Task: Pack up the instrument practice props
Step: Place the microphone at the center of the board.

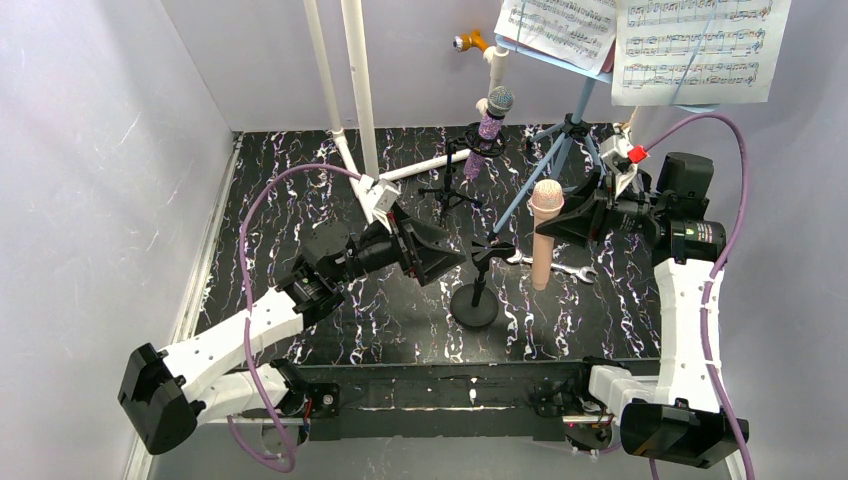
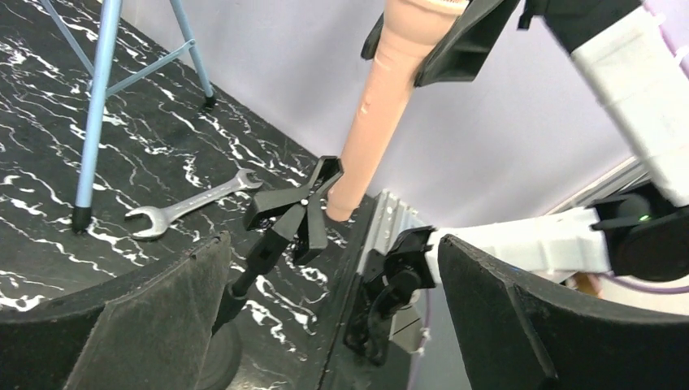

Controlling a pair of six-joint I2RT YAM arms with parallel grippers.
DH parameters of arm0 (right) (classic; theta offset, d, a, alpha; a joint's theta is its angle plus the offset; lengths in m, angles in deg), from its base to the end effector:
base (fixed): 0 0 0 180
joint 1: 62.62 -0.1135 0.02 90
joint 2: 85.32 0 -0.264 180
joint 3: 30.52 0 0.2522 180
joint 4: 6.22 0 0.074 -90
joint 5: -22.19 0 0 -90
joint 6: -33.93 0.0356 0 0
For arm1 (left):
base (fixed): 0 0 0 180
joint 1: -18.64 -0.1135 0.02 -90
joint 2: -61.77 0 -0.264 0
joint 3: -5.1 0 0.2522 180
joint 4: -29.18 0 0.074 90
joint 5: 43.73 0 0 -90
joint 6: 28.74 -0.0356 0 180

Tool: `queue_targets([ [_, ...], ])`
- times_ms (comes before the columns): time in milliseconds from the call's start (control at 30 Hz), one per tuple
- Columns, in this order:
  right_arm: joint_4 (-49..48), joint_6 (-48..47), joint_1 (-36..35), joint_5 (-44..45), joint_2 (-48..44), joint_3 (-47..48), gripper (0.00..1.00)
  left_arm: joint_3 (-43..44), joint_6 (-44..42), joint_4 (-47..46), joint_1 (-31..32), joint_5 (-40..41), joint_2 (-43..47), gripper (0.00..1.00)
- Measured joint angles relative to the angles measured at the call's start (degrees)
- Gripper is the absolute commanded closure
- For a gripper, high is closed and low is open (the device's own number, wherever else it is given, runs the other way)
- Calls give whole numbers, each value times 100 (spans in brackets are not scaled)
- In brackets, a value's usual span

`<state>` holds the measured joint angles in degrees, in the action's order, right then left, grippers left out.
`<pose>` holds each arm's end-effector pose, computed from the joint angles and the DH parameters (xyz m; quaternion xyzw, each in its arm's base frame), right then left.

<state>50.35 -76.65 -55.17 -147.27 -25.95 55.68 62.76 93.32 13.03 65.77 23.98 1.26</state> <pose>0.1835 0.0113 0.4146 -0.3948 0.6241 0.4429 0.5084 0.1575 -0.1895 0.3554 0.2301 0.5836 -0.5828 0.5165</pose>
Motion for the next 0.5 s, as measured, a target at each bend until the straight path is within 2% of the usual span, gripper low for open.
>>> queue_targets([
  [167,-256,529,44,-2,-20,-22,91,28,966,24,-42,-111,111,2],
  [267,-332,979,48,-4,-20,-22,91,470,1517,42,-26,-166,-68,2],
  [367,-682,1602,76,-66,-4,-13,92,1189,1414,120,380,-85,-457,2],
  [500,-916,2050,118,-107,31,57,92,1523,1091,343,656,76,-688,2],
])
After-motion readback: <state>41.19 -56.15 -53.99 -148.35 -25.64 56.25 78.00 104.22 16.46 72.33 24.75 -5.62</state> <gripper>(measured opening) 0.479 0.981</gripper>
